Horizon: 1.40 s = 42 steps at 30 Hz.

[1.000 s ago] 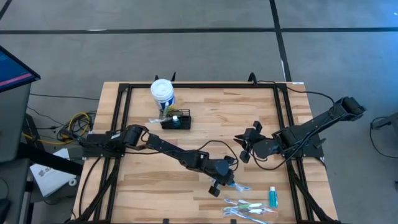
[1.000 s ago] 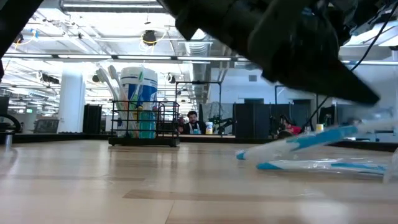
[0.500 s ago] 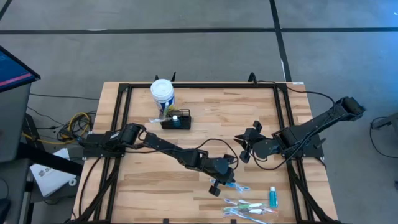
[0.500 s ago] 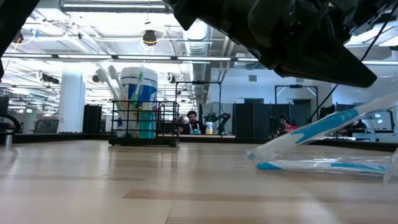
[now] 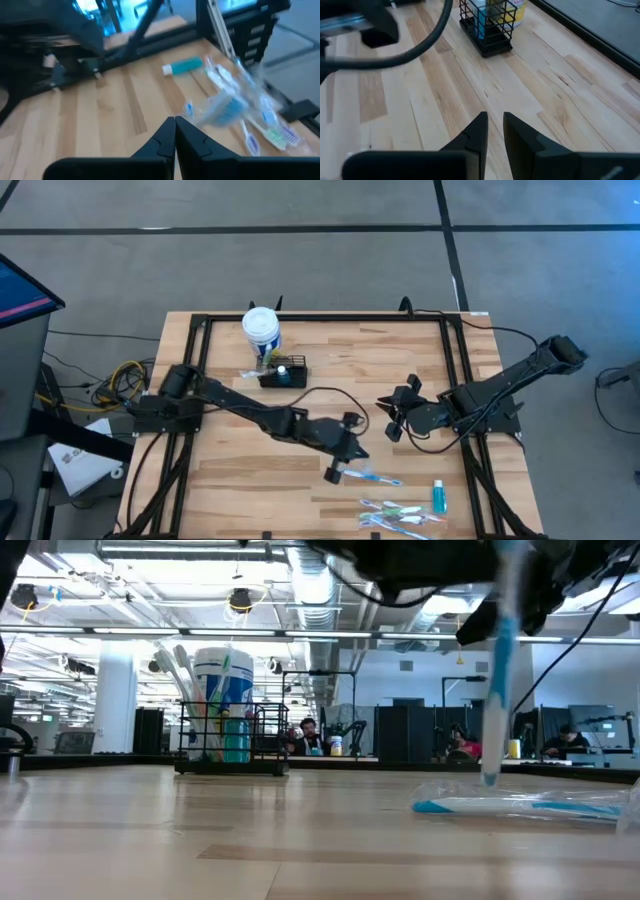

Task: Pick & Place toothbrushing station
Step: Put the blue toothbrush into the wire organizer

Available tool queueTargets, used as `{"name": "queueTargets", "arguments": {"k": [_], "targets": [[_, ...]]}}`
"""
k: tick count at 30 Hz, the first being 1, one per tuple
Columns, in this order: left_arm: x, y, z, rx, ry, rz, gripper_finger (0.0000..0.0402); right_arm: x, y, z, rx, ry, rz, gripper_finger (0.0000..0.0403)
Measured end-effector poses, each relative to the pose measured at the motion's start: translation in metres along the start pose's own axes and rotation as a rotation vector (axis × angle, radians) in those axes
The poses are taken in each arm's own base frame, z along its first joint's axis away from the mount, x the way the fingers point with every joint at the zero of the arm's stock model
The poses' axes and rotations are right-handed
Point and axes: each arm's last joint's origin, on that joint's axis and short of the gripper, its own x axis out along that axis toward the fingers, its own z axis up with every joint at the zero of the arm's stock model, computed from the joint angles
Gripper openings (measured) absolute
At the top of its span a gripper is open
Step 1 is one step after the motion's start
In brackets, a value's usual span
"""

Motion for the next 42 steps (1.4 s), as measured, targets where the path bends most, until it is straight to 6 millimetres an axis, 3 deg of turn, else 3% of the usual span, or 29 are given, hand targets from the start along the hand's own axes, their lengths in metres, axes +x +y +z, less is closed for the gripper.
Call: {"name": "queueTargets", "arguments": {"k": [9,20,42], "targets": [[-0.052,0.011,-0.008,-0.083,-0.143,0.078,0.0000,0.000,0.000,0.001,0.004,-0.004,0.003,0.0052],[-0.111,0.019,-0.004,-0.116,-0.212,0.243,0.0000,0.000,0.000,0.001,0.006,-0.006,0.004,0.0052],[-0.183,0.037,-0.023,-0.195,-0.266,0.558,0.0000,0.000,0.001,0.001,0.007,-0.007,0.004,0.0052]]}}
